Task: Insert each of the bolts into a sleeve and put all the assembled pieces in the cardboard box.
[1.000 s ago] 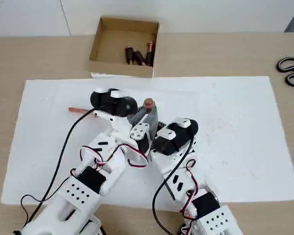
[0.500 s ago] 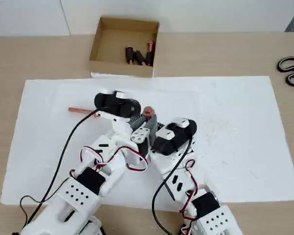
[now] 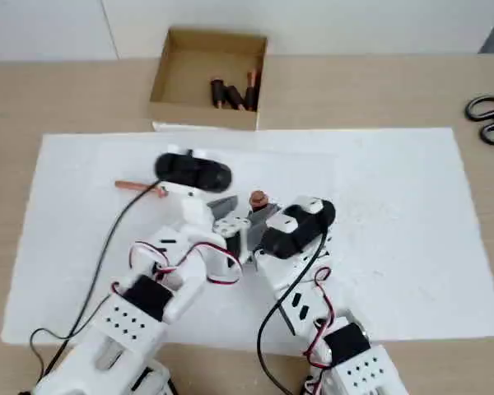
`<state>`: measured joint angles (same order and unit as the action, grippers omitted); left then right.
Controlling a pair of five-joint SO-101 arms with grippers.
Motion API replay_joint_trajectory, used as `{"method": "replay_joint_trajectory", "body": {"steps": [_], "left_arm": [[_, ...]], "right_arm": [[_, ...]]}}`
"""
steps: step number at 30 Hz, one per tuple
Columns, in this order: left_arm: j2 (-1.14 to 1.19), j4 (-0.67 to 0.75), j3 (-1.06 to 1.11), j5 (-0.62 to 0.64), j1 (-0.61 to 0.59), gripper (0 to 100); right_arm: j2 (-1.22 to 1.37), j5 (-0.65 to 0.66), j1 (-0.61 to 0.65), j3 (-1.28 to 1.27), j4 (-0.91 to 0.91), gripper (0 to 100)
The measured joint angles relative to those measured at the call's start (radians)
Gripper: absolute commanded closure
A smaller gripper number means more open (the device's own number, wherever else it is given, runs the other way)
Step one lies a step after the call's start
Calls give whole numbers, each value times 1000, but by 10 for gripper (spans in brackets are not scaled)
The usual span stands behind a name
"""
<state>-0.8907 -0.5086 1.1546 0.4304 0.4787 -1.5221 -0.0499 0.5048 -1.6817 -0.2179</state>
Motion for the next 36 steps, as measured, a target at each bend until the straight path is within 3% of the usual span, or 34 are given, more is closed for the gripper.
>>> {"method": "replay_joint_trajectory", "body": {"steps": [6, 9, 19, 24, 28, 36], "left_arm": [[0, -172, -100, 0, 0, 720], [0, -264, -190, -5, -55, 720], [0, -571, -516, -219, -393, 721], [0, -735, -578, -353, -628, 723], [0, -875, -582, -379, -812, 723], [0, -1060, -582, -451, -930, 723]], "right_arm": [[0, 0, 5, 0, 0, 995], [0, 0, 5, 0, 0, 995], [0, 0, 5, 0, 0, 995], [0, 0, -38, 0, 0, 995], [-2, 6, -106, 0, -37, 995], [0, 52, -195, 137, -264, 995]]}}
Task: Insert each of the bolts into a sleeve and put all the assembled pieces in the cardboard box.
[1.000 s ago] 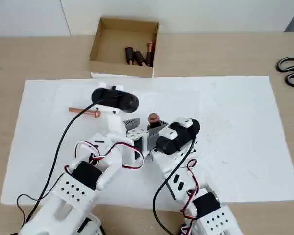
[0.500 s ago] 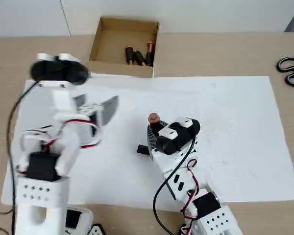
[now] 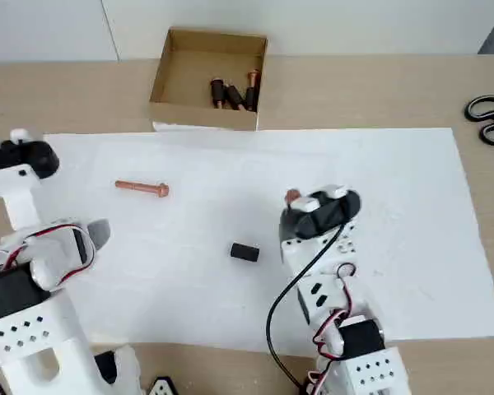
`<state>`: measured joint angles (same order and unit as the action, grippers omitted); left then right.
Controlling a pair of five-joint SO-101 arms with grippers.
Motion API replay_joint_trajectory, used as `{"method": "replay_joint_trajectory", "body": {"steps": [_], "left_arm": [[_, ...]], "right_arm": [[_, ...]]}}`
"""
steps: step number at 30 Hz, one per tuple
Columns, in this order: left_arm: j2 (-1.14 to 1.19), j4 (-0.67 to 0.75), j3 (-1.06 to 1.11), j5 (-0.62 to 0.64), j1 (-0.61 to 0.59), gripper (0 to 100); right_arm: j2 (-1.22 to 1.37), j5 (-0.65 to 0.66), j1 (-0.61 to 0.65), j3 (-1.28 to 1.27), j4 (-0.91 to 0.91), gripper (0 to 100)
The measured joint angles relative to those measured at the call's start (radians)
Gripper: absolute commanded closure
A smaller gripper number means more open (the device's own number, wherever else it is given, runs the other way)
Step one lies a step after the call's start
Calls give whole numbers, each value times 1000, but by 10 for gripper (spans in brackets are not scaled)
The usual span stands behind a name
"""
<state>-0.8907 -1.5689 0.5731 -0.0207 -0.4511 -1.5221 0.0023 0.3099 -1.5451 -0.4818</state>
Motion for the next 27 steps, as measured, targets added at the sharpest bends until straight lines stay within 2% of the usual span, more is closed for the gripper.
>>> {"method": "replay_joint_trajectory", "body": {"steps": [5, 13, 27], "left_arm": [[0, -20, 0, 0, -6, 723], [0, -64, 0, 0, -5, 723], [0, -66, 0, 0, -5, 724]], "right_arm": [[0, 54, -14, 141, -66, 995], [89, 74, -14, 327, -68, 995], [654, 91, -14, 804, -69, 995]]}}
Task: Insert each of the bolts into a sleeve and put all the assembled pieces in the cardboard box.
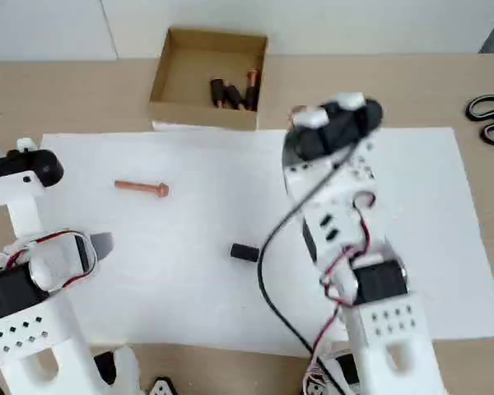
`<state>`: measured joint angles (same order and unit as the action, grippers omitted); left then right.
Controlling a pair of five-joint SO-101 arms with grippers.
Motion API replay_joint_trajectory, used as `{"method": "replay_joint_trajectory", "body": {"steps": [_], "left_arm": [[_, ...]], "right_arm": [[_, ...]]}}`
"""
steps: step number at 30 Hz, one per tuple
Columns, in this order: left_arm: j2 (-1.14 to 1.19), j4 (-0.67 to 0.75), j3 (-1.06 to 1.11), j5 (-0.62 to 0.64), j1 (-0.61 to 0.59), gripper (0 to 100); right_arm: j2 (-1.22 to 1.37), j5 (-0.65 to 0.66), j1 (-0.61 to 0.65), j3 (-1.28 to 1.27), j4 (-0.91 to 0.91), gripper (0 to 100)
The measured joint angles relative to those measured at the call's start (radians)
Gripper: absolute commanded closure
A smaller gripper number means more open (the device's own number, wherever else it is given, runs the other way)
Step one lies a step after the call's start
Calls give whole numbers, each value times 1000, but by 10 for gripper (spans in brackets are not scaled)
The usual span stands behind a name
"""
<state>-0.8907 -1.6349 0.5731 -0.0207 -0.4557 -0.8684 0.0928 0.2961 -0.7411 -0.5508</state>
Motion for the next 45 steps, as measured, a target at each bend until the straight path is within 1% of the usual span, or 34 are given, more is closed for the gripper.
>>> {"method": "replay_joint_trajectory", "body": {"steps": [5, 10, 13, 20, 26, 33, 40, 45], "left_arm": [[0, 0, 0, 0, 0, 724], [0, 0, 0, 0, 0, 724], [0, 0, 0, 3, 29, 724], [0, 0, 0, 0, 163, 724], [0, 0, 0, 0, 176, 724], [0, 0, 0, 0, 176, 724], [0, 0, 0, 0, 176, 724], [0, 0, 0, 0, 176, 724]], "right_arm": [[252, 15, 0, 226, 0, 995], [551, 15, 0, 516, 6, 995], [743, 15, 0, 686, 80, 995], [1162, 15, 0, 985, 331, 995], [1461, 15, 6, 1194, 473, 991], [1757, 18, 55, 1475, 489, 991], [2027, 18, 52, 1749, 489, 991], [2168, 18, 57, 1895, 489, 977]]}}
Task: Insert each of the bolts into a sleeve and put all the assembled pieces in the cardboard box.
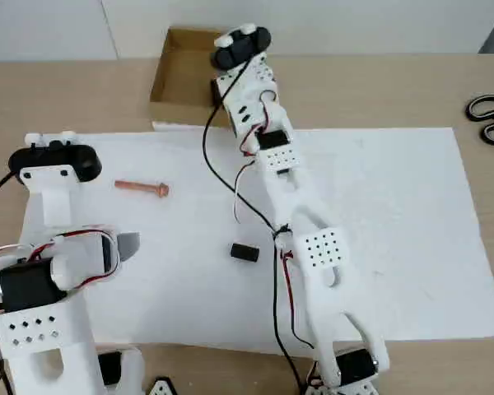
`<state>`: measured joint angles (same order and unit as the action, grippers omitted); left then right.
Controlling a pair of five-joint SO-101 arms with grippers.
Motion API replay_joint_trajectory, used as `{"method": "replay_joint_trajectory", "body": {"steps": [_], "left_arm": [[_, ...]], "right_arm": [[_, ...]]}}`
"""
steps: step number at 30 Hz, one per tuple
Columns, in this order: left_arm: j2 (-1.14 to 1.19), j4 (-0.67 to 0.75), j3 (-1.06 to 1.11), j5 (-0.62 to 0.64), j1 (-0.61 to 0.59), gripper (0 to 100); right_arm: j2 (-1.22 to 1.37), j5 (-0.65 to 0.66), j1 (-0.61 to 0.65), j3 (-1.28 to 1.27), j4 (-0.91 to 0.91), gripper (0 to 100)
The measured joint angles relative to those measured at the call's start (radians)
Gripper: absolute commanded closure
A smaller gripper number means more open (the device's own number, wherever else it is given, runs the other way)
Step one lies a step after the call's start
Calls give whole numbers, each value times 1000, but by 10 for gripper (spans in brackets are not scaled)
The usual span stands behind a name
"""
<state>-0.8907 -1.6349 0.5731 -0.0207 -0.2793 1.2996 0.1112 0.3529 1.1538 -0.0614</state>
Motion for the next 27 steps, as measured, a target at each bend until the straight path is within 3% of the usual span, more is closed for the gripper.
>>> {"method": "replay_joint_trajectory", "body": {"steps": [4, 8, 20, 27], "left_arm": [[0, 0, 0, 0, 0, 724], [0, 0, 0, 0, 0, 724], [0, 0, 0, 0, 0, 724], [0, 0, 0, 0, 0, 724]], "right_arm": [[81, 25, -2, 74, 0, 871], [127, 135, 14, 89, 0, 804], [132, 181, 17, 192, -5, 800], [129, 181, 2, 448, -218, 800]]}}
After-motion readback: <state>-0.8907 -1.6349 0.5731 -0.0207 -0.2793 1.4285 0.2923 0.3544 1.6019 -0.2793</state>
